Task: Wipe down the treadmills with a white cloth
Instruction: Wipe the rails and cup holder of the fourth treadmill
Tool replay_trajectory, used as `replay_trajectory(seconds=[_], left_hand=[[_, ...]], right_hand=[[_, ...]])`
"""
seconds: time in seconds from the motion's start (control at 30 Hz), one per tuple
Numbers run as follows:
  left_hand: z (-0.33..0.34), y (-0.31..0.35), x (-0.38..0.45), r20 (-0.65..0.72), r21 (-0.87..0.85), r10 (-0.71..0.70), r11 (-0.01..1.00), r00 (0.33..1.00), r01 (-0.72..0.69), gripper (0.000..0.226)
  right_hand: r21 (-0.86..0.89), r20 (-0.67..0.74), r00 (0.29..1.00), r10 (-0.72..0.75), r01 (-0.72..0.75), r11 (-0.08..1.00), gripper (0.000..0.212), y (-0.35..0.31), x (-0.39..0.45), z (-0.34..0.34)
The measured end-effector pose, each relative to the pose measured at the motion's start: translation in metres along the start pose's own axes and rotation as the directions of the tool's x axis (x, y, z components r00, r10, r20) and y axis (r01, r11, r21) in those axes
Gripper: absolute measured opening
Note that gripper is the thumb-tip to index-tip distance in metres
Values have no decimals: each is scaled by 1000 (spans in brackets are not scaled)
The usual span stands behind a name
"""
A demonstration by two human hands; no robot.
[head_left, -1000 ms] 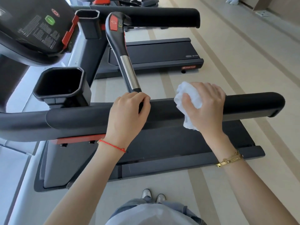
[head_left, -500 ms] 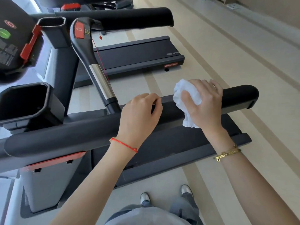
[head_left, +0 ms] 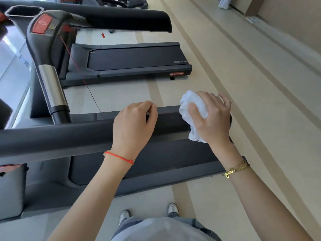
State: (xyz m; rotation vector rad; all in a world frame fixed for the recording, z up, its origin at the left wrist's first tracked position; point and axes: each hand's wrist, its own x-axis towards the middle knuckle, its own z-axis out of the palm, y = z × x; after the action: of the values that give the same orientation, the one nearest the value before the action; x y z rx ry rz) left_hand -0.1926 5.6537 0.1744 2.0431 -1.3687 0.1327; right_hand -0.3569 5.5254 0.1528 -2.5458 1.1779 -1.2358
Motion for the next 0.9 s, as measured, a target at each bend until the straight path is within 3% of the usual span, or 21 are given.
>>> replay_trajectory(seconds=[0.13, 0.27, 0.37, 0.43, 0.6, 0.9], left_hand=[[19, 22, 0, -52, 51, -1, 999, 999, 3, 32], [32, 34, -1, -119, 207, -10, 978, 993, 35, 38], [35, 35, -2, -135, 289, -51, 953, 990, 88, 45], [36, 35, -2, -139, 319, -65, 942, 988, 107, 48], [39, 35, -5, -161, 347, -81, 928, 984, 134, 50], [38, 34, -5, -188, 346, -70, 929, 980, 133, 47]], right_hand=[[93, 55, 998, 23, -28, 995, 33, 32, 8, -15], [336, 181, 967, 177, -230, 913, 20, 57, 13, -27], [377, 256, 943, 212, -299, 876, 12, 65, 14, -28], [346, 259, 952, 160, -246, 905, 15, 67, 13, -29], [198, 194, 976, -96, 57, 978, 37, 57, 4, -32], [215, 330, 917, -225, 159, 964, 32, 8, 16, -10]])
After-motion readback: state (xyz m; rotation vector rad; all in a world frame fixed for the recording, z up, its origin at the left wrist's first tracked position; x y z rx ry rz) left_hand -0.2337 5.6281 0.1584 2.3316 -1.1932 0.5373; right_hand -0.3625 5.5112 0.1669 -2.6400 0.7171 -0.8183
